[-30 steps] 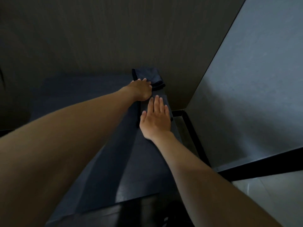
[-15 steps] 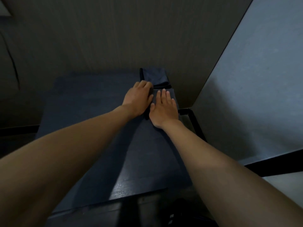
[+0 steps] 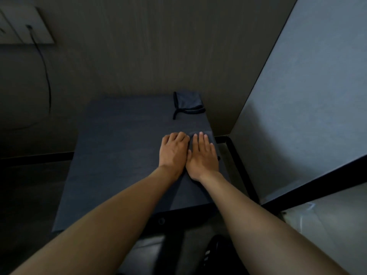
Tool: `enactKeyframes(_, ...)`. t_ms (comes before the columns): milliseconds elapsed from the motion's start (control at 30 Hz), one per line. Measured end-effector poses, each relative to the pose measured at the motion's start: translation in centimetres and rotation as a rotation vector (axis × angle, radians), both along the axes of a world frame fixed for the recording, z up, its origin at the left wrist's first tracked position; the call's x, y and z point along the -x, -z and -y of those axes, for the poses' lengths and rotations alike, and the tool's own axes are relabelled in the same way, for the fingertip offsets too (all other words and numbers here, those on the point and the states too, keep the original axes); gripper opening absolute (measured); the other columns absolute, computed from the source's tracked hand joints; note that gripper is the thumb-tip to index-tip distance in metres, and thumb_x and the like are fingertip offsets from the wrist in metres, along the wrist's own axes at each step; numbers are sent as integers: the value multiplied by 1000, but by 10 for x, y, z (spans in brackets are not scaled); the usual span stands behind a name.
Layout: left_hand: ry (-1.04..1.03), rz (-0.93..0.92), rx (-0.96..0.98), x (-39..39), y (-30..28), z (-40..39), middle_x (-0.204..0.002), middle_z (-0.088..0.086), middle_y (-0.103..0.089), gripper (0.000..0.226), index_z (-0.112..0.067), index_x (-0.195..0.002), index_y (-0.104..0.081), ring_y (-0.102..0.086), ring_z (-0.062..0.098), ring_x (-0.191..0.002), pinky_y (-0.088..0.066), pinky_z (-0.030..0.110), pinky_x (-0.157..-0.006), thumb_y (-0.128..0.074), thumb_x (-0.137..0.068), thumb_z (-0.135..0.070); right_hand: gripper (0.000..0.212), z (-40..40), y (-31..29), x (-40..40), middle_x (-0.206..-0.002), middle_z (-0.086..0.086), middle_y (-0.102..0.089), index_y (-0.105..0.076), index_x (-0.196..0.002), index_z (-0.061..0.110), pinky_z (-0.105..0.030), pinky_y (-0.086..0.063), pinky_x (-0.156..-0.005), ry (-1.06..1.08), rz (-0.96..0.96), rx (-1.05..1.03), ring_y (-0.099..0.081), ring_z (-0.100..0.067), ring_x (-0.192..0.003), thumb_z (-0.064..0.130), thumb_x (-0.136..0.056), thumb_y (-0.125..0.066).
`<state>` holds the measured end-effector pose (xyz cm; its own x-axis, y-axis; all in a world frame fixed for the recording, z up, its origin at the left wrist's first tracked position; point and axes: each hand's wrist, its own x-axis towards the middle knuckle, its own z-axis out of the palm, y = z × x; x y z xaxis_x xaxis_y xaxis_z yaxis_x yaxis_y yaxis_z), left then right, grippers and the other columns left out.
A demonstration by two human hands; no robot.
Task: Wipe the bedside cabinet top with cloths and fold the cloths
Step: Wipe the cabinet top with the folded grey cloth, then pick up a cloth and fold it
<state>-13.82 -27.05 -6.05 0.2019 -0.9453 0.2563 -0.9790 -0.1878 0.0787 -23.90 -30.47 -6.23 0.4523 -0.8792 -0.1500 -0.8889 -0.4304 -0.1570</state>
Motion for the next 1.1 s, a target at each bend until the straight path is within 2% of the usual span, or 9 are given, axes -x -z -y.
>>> enactKeyframes(500,-3,-80,-49,65,-14,-127,-117,-4,-51,28,-26,-119,-54,-49,13,-109,-36,32,-102,-54,-92,-31,61,-128,-13,69,-162,-8,18,12,-153,12,-39,5,-123,-67,-23,-55,17,-20,-149,38,-104,-13)
enactKeyframes(600,-2,-130,-67,65,-20,-143,-113,-4,-53,19,-25,-113,-54,-52,12,-106,-39,29,-95,-50,-95,-30,73,-136,-21,78,-162,-5,21,13,-154,15,-37,9,-121,-114,-24,-165,19,-18,-149,48,-101,-24)
enactKeyframes(700,-80,-382,-30,64,-34,-157,-100,-8,-57,9,-26,-96,-56,-56,9,-89,-47,26,-78,-48,-98,-30,88,-148,-30,84,-162,-1,19,12,-155,17,-37,6,-121,-160,0,-237,17,-17,-149,57,-94,-38)
enactKeyframes(767,-182,-637,0,61,-44,-163,-84,-12,-61,11,-29,-82,-58,-58,6,-75,-51,27,-67,-59,-92,-33,84,-158,-33,85,-164,1,7,0,-157,19,-37,-3,-122,-133,103,-241,6,-18,-151,54,-95,-44)
enactKeyframes(833,-270,-857,27,52,-53,-167,-71,-11,-64,17,-28,-72,-61,-62,8,-69,-54,28,-67,-72,-83,-35,65,-165,-40,83,-162,1,-18,-19,-154,23,-39,-23,-118,-69,235,-271,-19,-22,-149,40,-97,-46)
enactKeyframes(933,-306,-1023,66,33,-67,-173,-61,-9,-63,23,-20,-68,-67,-60,5,-58,-50,15,-58,-82,-74,-37,38,-170,-62,79,-135,-1,-57,-53,-132,28,-34,-45,-98,-42,447,-361,-55,-23,-123,23,-95,-46)
enactKeyframes(967,-294,-1081,71,27,-72,-176,-58,-9,-62,26,-17,-67,-68,-58,5,-55,-51,15,-58,-83,-72,-38,31,-170,-70,78,-124,-1,-64,-60,-122,28,-31,-47,-91,-36,521,-383,-60,-21,-114,20,-95,-46)
enactKeyframes(1033,-218,-1198,40,15,-80,-184,-54,-7,-59,28,-14,-66,-68,-56,8,-54,-52,26,-62,-84,-73,-35,22,-167,-87,77,-110,-1,-68,-64,-109,25,-29,-48,-80,-13,606,-381,-64,-19,-102,18,-98,-46)
enactKeyframes(1100,-81,-1188,-47,0,-91,-195,-55,-6,-58,26,-13,-68,-68,-55,9,-56,-49,28,-62,-83,-74,-32,18,-163,-103,77,-97,2,-67,-65,-101,22,-27,-46,-68,44,644,-368,-64,-16,-90,22,-101,-46)
